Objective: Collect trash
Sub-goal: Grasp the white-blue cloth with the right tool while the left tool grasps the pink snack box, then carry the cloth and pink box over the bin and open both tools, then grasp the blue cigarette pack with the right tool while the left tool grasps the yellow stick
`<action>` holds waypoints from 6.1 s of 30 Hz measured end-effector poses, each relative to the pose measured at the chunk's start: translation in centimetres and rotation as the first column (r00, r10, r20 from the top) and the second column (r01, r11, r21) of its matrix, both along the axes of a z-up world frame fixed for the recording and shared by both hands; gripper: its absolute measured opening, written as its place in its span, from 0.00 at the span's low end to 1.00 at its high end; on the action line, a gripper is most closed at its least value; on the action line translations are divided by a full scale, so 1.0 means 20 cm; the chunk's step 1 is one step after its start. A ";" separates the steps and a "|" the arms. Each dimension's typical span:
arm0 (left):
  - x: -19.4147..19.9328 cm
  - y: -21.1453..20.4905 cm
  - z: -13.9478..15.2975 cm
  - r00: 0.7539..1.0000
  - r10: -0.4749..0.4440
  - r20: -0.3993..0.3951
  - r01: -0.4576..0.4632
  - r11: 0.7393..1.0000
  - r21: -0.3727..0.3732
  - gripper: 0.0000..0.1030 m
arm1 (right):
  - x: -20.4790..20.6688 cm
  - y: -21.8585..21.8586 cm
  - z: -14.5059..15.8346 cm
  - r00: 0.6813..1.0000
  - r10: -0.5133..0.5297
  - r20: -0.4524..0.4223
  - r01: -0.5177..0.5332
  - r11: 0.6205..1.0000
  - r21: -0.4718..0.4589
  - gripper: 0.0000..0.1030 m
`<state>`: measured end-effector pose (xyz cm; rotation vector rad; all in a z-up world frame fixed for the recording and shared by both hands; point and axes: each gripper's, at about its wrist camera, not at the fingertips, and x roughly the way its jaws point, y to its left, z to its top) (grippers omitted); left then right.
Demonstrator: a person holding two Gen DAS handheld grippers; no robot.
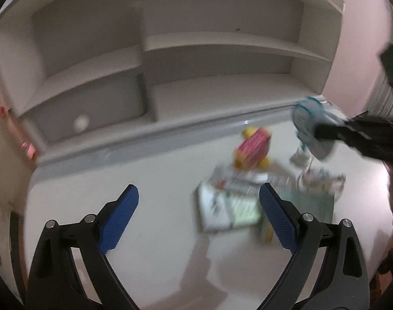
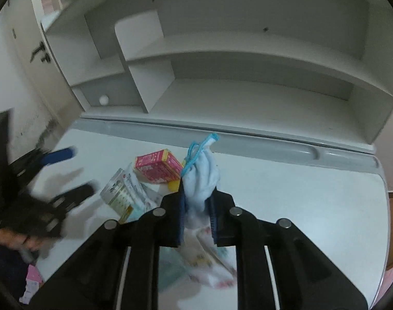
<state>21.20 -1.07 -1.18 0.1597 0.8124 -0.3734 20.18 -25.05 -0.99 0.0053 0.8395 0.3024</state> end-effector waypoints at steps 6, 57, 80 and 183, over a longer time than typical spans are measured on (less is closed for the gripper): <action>0.17 -0.29 -0.03 0.990 -0.138 0.006 0.138 0.988 0.071 0.87 | -0.18 -0.19 0.02 1.000 -0.009 -0.001 0.009 1.000 0.027 0.15; -1.80 -2.77 -1.09 0.563 -0.771 -0.297 0.777 0.616 -0.127 0.15 | -2.20 -2.41 -1.18 0.370 -0.830 -0.418 0.907 0.421 -0.032 0.15; -1.74 -2.81 -1.40 0.580 -0.749 -0.320 0.770 0.632 -0.085 0.57 | -2.17 -2.40 -1.23 0.349 -0.815 -0.463 0.913 0.408 -0.030 0.15; 0.03 -1.11 0.10 0.958 -0.141 -0.249 0.158 0.986 0.050 0.12 | -1.39 -1.38 -0.16 0.833 -0.553 0.023 0.550 0.832 0.075 0.58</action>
